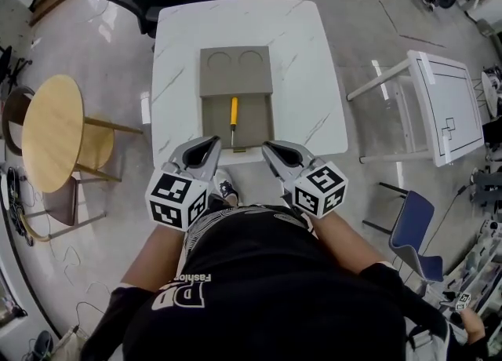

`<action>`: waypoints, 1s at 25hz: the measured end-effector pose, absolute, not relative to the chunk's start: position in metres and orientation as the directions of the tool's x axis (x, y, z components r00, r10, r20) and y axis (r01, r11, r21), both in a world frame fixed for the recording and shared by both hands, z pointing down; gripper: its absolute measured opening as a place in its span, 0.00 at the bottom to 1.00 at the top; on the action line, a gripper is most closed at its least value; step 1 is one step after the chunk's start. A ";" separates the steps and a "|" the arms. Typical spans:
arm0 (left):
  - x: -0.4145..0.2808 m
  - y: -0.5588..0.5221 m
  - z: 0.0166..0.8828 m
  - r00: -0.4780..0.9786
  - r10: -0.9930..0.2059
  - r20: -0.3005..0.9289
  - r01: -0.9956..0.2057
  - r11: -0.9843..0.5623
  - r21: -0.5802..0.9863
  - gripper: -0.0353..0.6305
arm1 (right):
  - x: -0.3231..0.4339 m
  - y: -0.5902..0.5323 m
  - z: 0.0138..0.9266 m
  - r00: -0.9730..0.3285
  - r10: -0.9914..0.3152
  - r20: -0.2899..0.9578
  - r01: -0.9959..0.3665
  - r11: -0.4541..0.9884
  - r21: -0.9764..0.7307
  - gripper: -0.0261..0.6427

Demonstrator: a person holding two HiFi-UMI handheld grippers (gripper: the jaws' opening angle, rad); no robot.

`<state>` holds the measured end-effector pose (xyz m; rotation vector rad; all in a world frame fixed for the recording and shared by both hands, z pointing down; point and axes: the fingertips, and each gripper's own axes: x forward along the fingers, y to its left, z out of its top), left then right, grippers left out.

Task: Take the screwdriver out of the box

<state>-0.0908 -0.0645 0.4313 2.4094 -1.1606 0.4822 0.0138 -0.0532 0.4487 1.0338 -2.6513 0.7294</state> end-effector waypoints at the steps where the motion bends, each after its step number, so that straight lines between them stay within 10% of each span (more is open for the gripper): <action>1: -0.093 -0.071 0.432 0.596 -0.646 0.477 -0.793 -0.567 0.222 0.14 | 0.011 -0.060 0.448 -0.731 -0.582 0.356 -0.683 0.630 -0.370 0.03; 25: -0.098 -0.150 0.466 0.662 -0.527 0.532 -0.719 -0.648 0.253 0.14 | -0.003 -0.145 0.458 -0.669 -0.635 0.387 -0.744 0.564 -0.360 0.03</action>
